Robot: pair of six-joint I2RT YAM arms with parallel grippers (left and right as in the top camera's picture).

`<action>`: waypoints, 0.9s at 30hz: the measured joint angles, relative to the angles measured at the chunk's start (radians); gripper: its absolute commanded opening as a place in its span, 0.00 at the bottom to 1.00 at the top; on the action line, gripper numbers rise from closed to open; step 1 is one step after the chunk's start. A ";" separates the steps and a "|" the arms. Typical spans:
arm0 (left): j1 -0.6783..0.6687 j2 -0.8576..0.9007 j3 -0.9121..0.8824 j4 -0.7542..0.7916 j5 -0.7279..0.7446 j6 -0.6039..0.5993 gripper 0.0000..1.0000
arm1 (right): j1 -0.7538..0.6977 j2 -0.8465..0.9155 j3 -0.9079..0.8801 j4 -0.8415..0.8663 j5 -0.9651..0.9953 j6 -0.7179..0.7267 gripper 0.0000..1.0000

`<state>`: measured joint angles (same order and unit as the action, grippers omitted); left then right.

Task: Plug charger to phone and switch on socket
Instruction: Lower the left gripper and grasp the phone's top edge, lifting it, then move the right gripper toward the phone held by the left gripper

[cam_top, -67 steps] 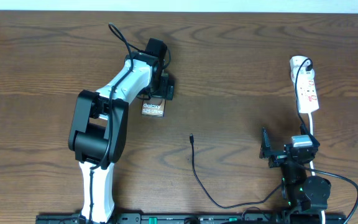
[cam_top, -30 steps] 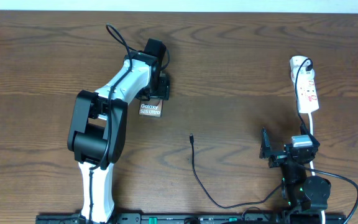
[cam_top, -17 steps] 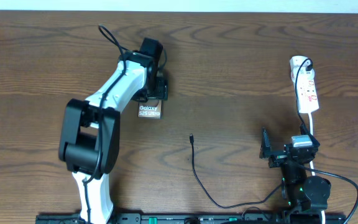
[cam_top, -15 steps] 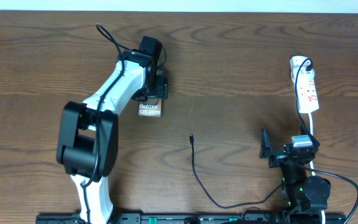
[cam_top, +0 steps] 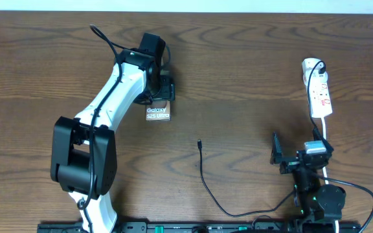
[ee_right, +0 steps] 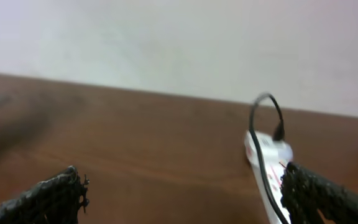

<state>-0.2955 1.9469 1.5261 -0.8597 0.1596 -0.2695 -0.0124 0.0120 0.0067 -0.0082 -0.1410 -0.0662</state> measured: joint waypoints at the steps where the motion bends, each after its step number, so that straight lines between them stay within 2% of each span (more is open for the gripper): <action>1: 0.000 -0.002 0.000 0.001 0.020 0.002 0.66 | 0.000 0.000 0.000 0.023 -0.024 0.020 0.99; 7: 0.000 -0.007 0.000 0.003 0.154 0.019 0.66 | 0.000 0.000 0.003 0.127 -0.189 0.143 0.99; 10: 0.000 -0.008 0.000 0.004 0.223 0.028 0.66 | 0.000 0.013 0.030 0.084 -0.226 0.215 0.99; 13: 0.000 -0.008 0.000 0.008 0.273 0.034 0.66 | 0.000 0.087 0.130 -0.018 -0.246 0.258 0.99; 18: 0.000 -0.008 0.000 0.026 0.323 0.035 0.66 | 0.000 0.360 0.457 -0.213 -0.292 0.293 0.99; 23: 0.000 -0.008 0.000 0.044 0.392 0.035 0.66 | 0.002 0.689 0.814 -0.529 -0.401 0.275 0.99; 27: 0.000 -0.008 0.000 0.048 0.434 0.035 0.66 | 0.004 0.909 0.966 -0.642 -0.470 0.269 0.99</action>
<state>-0.2955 1.9388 1.5257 -0.8112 0.5938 -0.2348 -0.0086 0.9211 0.9730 -0.6502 -0.6106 0.2031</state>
